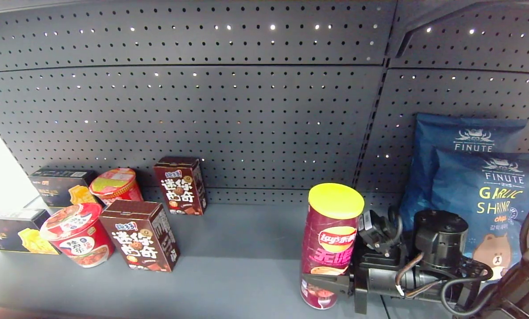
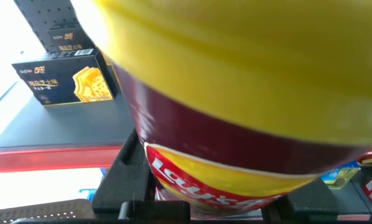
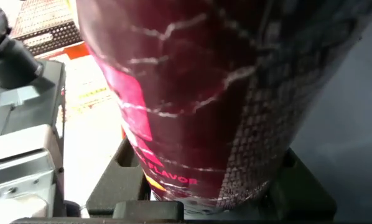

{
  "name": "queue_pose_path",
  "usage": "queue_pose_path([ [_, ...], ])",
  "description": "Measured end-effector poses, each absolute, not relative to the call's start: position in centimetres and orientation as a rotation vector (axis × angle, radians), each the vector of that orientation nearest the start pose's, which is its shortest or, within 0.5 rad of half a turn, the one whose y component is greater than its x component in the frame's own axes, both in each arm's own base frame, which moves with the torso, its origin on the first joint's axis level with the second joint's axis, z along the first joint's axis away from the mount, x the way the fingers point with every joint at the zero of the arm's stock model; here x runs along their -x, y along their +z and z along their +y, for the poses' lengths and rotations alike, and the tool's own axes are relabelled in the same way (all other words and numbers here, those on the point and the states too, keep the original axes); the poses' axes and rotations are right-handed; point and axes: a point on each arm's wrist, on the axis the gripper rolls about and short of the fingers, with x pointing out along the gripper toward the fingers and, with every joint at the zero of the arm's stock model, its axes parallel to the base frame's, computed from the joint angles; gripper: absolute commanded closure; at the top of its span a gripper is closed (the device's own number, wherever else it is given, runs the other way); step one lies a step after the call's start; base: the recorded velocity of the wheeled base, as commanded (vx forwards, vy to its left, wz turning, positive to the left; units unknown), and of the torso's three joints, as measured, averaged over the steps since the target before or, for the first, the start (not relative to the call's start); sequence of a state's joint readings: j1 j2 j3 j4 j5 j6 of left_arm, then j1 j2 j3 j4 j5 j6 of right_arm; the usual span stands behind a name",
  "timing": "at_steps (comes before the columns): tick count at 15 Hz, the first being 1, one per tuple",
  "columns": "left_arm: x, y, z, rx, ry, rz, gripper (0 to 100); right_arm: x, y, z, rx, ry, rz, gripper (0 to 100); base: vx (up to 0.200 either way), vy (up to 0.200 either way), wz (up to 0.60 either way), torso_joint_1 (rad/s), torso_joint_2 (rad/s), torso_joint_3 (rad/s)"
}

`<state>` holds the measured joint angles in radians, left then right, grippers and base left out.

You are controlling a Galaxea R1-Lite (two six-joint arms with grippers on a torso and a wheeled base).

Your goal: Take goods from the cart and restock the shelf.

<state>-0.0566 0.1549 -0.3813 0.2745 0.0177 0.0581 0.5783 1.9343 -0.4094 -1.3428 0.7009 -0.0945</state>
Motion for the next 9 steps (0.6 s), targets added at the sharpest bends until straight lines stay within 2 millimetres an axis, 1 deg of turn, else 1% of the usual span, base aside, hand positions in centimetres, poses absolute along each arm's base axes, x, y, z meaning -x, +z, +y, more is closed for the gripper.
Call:
queue_pose_path([
  [4,4.0,15.2,0.3,-0.060,-0.041,0.056,100,-23.1,8.1,17.2,0.069,1.294,0.145,100,0.000,0.000,0.00,0.000,0.00,0.000],
  [5,4.0,15.1,0.3,-0.060,-0.041,0.057,100,-23.1,7.9,17.2,0.070,1.295,0.153,0,0.000,0.000,0.00,0.000,0.00,0.000],
  [9,4.0,15.1,0.3,-0.060,-0.042,0.057,100,-22.9,7.6,17.5,0.069,1.300,0.166,0,0.000,0.000,0.00,0.000,0.00,0.000],
])
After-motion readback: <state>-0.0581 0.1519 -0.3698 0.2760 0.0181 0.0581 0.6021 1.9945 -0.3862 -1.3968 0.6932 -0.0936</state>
